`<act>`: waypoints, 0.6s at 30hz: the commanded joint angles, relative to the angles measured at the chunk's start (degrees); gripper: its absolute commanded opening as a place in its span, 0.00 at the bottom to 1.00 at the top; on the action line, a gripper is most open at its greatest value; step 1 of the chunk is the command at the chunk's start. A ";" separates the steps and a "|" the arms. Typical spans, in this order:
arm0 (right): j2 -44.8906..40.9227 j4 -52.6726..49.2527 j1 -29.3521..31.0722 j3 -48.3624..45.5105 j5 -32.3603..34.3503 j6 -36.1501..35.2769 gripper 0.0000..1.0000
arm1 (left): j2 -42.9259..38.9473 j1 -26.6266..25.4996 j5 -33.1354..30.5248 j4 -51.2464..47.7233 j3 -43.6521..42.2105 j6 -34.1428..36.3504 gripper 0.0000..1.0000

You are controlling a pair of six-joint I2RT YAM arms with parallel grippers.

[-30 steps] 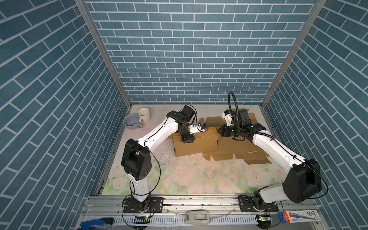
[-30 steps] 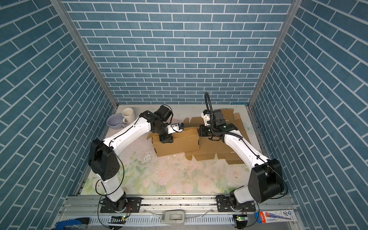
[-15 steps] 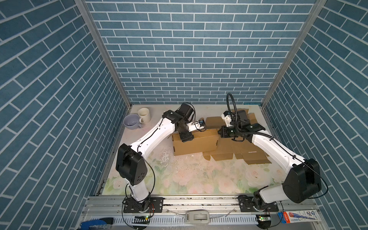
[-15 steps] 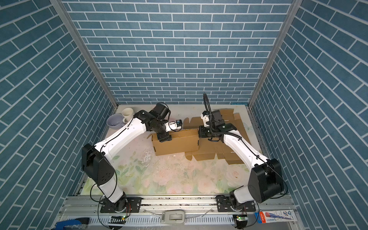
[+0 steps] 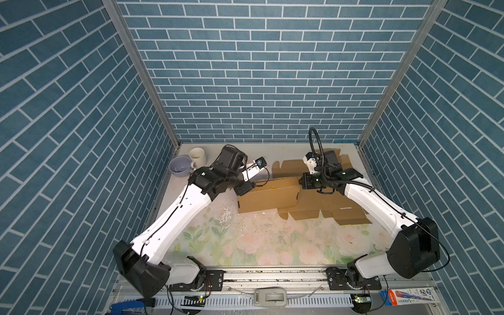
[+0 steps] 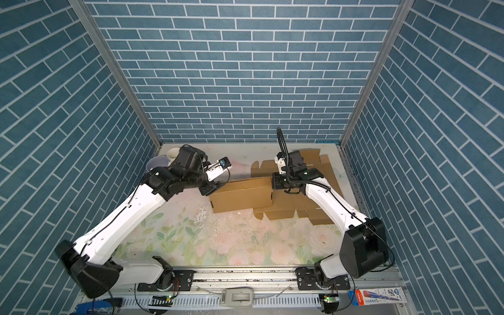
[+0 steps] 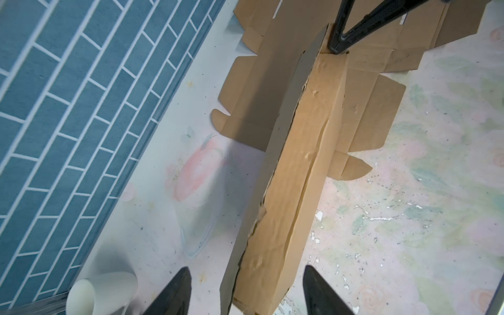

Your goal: Fold the paper box

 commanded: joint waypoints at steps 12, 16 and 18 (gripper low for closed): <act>0.82 -7.65 1.45 0.86 2.35 1.06 0.00 | -9.73 8.47 -0.20 0.49 -15.21 -16.19 0.58; 0.75 -7.76 1.63 0.86 2.53 0.97 0.00 | -7.65 11.42 -0.26 3.26 -15.28 -17.40 0.50; 0.65 -7.74 1.72 0.86 2.61 1.19 0.00 | -6.18 12.15 0.60 3.84 -15.11 -17.70 0.48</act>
